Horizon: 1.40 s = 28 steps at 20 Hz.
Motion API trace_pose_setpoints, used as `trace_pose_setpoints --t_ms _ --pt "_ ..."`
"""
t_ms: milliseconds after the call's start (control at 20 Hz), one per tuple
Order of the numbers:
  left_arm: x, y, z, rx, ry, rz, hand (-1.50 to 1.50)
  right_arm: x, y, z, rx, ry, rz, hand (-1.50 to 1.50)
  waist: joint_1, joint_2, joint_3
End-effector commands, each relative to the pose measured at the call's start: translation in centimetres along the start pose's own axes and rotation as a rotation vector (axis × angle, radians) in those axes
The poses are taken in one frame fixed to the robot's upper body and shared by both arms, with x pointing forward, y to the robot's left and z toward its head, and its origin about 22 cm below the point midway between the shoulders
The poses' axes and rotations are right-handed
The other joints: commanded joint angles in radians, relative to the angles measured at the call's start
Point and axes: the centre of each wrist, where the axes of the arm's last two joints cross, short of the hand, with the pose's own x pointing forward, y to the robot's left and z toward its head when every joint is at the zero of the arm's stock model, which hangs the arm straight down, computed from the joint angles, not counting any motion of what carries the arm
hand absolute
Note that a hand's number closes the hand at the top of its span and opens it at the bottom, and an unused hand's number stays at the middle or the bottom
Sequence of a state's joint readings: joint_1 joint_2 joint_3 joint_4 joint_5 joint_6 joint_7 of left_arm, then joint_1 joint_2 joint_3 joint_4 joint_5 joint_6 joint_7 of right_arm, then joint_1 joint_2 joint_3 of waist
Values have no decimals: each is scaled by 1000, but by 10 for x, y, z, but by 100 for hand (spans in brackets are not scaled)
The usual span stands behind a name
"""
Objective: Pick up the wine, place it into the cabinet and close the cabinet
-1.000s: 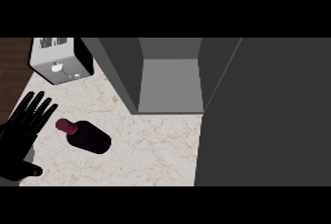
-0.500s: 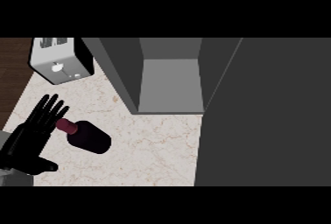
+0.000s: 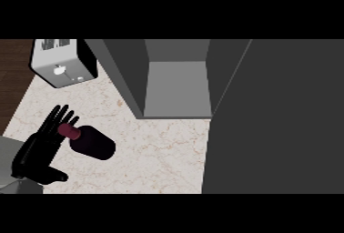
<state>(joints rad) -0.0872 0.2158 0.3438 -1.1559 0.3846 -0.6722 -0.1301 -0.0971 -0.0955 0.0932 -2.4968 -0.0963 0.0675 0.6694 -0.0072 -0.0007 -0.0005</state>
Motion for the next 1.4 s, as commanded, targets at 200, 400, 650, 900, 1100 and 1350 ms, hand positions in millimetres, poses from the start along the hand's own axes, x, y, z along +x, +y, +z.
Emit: trace_pose_setpoints --t_ms 200,400,650,900,1100,1350 --pt "-13 5 -12 -9 13 1 -150 23 1 28 28 -73 -46 -150 -1 0 0" --pt "-17 -7 -27 -12 -3 5 -150 24 -14 17 32 -51 -29 -150 2 0 1" --pt "-37 -2 -21 7 31 0 -150 19 -3 19 37 -75 -48 -150 0 0 0" --pt "-69 -15 -2 -40 41 12 -150 22 1 31 38 -52 -39 -150 -3 0 0" --pt "-51 8 -26 -22 32 31 -150 22 -16 10 38 -56 -34 -150 -2 2 0" --pt "-64 -4 -26 -20 19 63 -150 28 1 14 36 -61 -33 -150 3 0 0"
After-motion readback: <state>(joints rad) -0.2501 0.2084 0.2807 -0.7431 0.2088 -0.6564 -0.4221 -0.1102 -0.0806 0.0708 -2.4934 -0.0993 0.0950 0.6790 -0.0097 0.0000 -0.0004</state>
